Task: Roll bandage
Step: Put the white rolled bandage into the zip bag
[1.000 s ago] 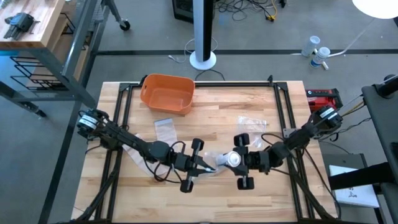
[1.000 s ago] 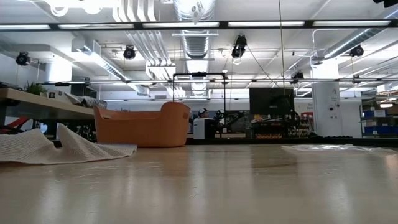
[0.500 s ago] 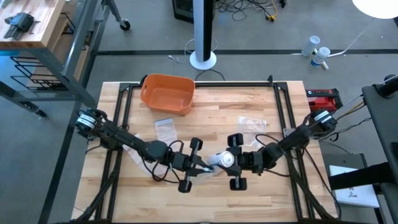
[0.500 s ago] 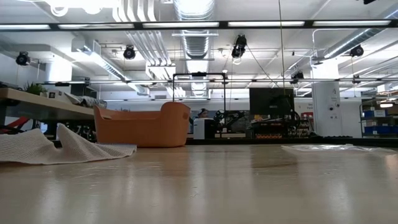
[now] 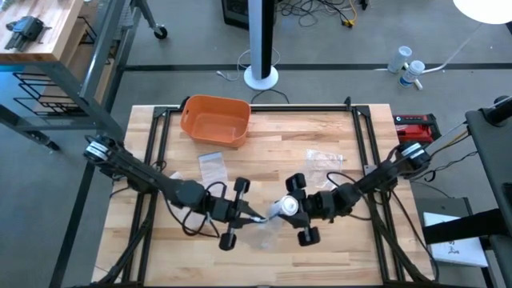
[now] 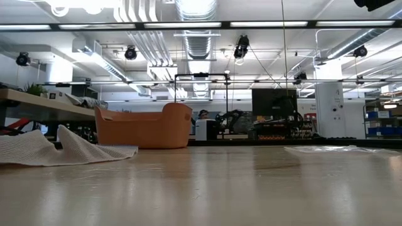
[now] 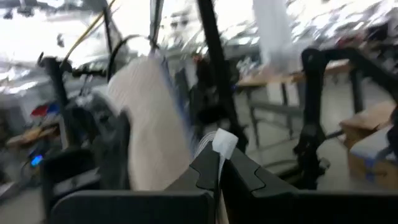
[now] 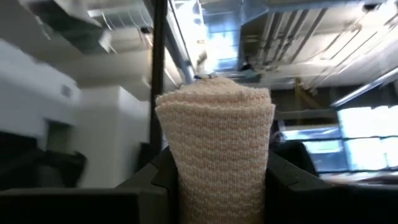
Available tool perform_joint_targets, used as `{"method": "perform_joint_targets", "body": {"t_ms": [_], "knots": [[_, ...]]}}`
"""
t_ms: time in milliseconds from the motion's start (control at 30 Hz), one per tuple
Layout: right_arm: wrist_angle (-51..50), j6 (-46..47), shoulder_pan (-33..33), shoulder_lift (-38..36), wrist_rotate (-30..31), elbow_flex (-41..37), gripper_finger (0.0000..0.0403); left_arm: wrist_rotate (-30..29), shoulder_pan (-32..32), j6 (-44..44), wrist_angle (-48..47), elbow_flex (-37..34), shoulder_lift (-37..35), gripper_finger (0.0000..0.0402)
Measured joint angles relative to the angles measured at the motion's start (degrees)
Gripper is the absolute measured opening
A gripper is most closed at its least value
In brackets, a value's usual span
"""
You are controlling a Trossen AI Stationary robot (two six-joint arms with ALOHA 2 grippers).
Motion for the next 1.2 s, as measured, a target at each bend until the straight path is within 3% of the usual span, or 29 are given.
{"method": "perform_joint_targets", "body": {"t_ms": [333,500,667,833,967,1200], "knots": [[-0.83,4.58,0.11,0.04,-8.56,-0.16,0.0118,-6.92,-0.82,-0.31,-4.1,-0.11,-1.3,0.0],[-2.26,4.42,-0.24,0.15,-11.22,-0.16,0.0119,-7.17,-0.81,-0.61,-3.87,-0.11,-1.29,0.0],[-2.53,2.78,-0.59,0.04,-9.06,-0.12,0.0117,-7.29,-0.78,-1.16,-5.35,-0.11,-1.13,0.0],[-4.5,6.28,-0.79,0.02,-8.6,0.98,0.0118,-14.12,-0.79,-2.19,-8.61,-0.11,-1.13,0.0],[-11.02,8.85,-1.25,0.0,-7.9,1.54,0.0116,-14.99,-0.11,-5.32,-10.56,-0.13,-1.08,0.0],[-13.98,3.02,-1.64,-0.74,1.14,-0.45,0.0118,-12.76,0.2,-9.09,-13.77,-0.15,-1.04,0.0]]}}
